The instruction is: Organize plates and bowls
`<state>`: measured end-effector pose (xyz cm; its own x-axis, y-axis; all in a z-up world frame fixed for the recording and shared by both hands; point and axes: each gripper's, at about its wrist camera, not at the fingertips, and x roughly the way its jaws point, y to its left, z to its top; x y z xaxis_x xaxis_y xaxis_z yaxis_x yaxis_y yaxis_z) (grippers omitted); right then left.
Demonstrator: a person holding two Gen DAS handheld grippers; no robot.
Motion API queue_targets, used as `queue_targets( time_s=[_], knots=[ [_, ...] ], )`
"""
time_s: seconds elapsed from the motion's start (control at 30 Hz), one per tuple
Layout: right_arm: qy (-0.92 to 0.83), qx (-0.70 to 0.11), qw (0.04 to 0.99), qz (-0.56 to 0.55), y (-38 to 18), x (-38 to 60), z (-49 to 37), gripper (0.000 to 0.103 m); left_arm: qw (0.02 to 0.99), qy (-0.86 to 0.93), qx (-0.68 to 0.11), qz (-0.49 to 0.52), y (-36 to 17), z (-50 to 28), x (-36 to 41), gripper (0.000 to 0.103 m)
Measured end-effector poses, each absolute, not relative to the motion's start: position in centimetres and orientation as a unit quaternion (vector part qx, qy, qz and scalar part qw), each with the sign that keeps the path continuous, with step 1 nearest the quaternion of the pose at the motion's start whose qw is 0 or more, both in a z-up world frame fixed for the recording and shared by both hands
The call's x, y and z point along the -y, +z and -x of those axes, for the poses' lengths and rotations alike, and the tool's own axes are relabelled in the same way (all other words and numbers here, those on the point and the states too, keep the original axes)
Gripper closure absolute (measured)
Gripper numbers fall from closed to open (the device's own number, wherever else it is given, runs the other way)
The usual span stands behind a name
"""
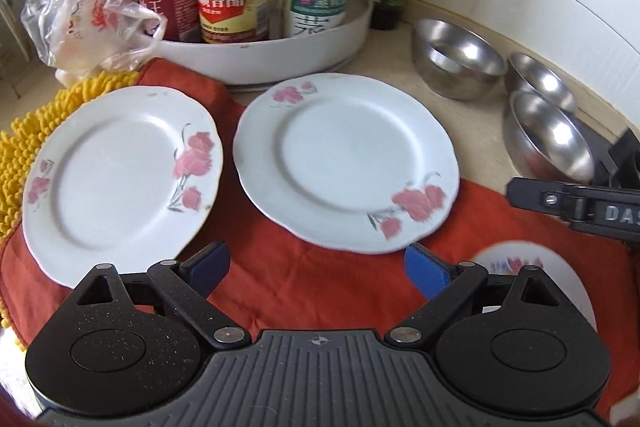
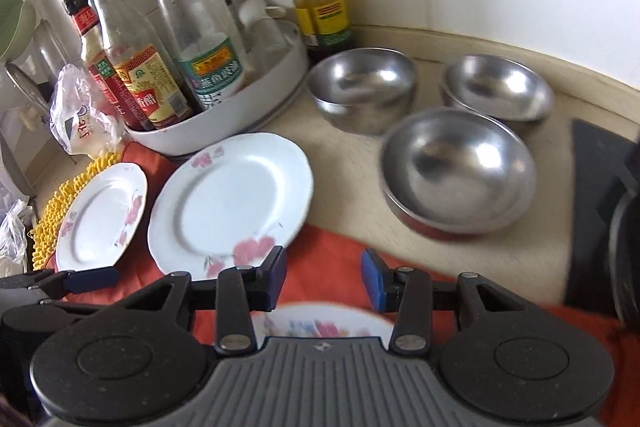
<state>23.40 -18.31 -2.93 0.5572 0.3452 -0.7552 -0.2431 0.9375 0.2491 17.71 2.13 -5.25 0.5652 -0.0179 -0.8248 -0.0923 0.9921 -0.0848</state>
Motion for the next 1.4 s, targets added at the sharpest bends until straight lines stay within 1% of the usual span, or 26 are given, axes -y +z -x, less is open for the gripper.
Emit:
queue_targets(
  time_s=[0.33, 0.57, 0.63, 0.77, 0.83, 0.9, 1.3, 1.4],
  knots=[
    [0.184, -0.456, 0.870, -0.046, -5.4, 15.6, -29.9, 0.060, 0.867, 0.019, -0.484, 0.118, -7.1, -20.8, -2.6, 0.006],
    [0.191, -0.446, 0.873, -0.053, -5.5, 15.3, -31.6, 0.058, 0.871, 0.021, -0.476, 0.122, -7.5, -22.3, -2.8, 0.002],
    [0.194, -0.449, 0.871, -0.036, -5.7, 14.6, -32.4, 0.058, 0.871, 0.023, -0.477, 0.119, -7.6, -22.8, -2.8, 0.001],
    [0.213, -0.478, 0.851, -0.053, -6.3, 14.0, -34.1, 0.057, 0.873, 0.031, -0.473, 0.115, -7.6, -23.6, -2.9, 0.001],
    [0.227, -0.494, 0.837, -0.064, -6.7, 13.8, -34.6, 0.053, 0.875, 0.031, -0.470, 0.115, -7.7, -23.8, -3.1, 0.001],
    [0.226, -0.496, 0.836, -0.065, -6.7, 13.7, -34.6, 0.051, 0.875, 0.033, -0.470, 0.110, -7.6, -23.9, -3.0, 0.001],
    [0.260, -0.530, 0.805, -0.048, -5.4, 15.0, -30.1, 0.051, 0.865, 0.011, -0.488, 0.114, -7.0, -20.3, -3.4, 0.002],
    [0.254, -0.519, 0.814, -0.059, -5.6, 15.1, -30.9, 0.052, 0.867, 0.004, -0.484, 0.118, -7.1, -20.2, -3.9, 0.002]
  ],
)
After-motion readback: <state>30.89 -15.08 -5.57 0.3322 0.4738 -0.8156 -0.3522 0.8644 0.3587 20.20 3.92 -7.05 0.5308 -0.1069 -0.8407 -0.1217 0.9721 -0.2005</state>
